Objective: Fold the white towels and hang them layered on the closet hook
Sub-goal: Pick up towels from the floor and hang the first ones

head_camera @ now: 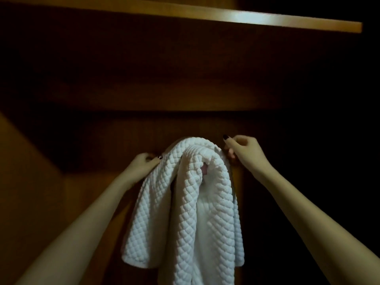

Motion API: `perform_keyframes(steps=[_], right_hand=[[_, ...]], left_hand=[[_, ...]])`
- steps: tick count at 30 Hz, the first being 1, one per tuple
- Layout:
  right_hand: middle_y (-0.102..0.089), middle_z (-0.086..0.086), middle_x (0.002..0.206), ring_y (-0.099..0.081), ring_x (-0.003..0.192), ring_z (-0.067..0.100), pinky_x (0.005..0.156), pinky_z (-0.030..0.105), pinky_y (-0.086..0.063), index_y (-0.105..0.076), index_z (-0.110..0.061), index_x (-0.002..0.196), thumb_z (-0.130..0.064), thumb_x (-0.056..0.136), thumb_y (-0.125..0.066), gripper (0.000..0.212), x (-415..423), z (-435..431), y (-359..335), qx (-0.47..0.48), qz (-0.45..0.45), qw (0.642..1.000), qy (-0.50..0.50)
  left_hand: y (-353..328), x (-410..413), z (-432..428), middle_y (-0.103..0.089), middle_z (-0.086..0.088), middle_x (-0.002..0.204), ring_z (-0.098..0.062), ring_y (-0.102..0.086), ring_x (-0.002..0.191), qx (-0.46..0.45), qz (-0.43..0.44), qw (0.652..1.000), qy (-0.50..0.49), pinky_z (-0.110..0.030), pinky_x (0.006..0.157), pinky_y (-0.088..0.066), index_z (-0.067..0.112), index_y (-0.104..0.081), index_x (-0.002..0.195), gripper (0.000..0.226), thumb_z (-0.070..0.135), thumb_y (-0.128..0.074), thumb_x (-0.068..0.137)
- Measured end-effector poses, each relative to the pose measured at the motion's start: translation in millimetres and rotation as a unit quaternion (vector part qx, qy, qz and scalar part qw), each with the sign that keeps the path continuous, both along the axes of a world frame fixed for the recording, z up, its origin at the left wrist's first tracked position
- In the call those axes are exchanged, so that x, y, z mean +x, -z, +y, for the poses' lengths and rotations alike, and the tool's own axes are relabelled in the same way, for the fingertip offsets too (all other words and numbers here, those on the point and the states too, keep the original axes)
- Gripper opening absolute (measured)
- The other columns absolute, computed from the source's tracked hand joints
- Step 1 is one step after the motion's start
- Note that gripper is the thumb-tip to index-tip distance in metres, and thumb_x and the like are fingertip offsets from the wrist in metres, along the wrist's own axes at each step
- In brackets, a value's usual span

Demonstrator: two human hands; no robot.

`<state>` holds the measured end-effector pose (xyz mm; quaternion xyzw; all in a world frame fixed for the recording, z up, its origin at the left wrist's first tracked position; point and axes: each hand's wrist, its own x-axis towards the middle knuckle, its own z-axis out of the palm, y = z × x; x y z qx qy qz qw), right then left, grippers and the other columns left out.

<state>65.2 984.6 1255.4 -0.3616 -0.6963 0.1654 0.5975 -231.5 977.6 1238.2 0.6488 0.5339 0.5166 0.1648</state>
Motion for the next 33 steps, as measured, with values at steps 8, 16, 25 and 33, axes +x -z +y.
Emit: perform_keyframes(steps=[8,16,25,33], right_hand=[[-0.066,-0.013,0.117,-0.059,0.110,0.002,0.093,0.024,-0.048,-0.067,-0.022,0.122,-0.028,0.091,-0.066,0.031,-10,10,-11,0.009,-0.218,0.975,-0.045],[-0.066,-0.015,0.097,-0.064,0.089,-0.002,0.075,0.015,-0.049,-0.074,-0.013,0.106,-0.022,0.094,-0.064,0.018,-19,24,-9,0.086,-0.122,0.988,-0.047],[-0.064,-0.022,0.092,-0.058,0.090,-0.018,0.075,0.005,-0.045,-0.072,-0.023,0.104,-0.025,0.098,-0.059,0.015,-26,25,-4,0.092,-0.132,0.985,-0.066],[-0.063,-0.016,0.126,-0.055,0.124,0.007,0.097,0.026,-0.048,-0.065,-0.032,0.121,-0.048,0.105,-0.027,0.044,-5,4,34,-0.072,-0.031,0.985,-0.152]], left_hand=[[-38,52,-16,-0.069,0.011,0.111,-0.005,-0.061,0.110,0.169,0.074,0.977,0.104,-0.031,0.099,-0.047,0.026,-0.070,0.109,0.022,0.032,-0.068,0.089],[-50,50,-2,-0.066,0.018,0.102,-0.001,-0.061,0.103,0.184,0.150,0.970,0.053,-0.027,0.094,-0.047,0.024,-0.071,0.111,0.025,0.032,-0.070,0.088],[-20,46,4,-0.070,0.013,0.094,0.002,-0.064,0.091,0.236,0.042,0.969,0.067,-0.019,0.083,-0.049,0.024,-0.069,0.094,0.010,0.015,-0.068,0.090],[68,14,-4,-0.055,0.002,0.135,-0.007,-0.055,0.123,0.111,-0.092,0.980,0.137,-0.014,0.094,-0.046,0.025,-0.048,0.135,0.040,0.023,-0.055,0.096]])
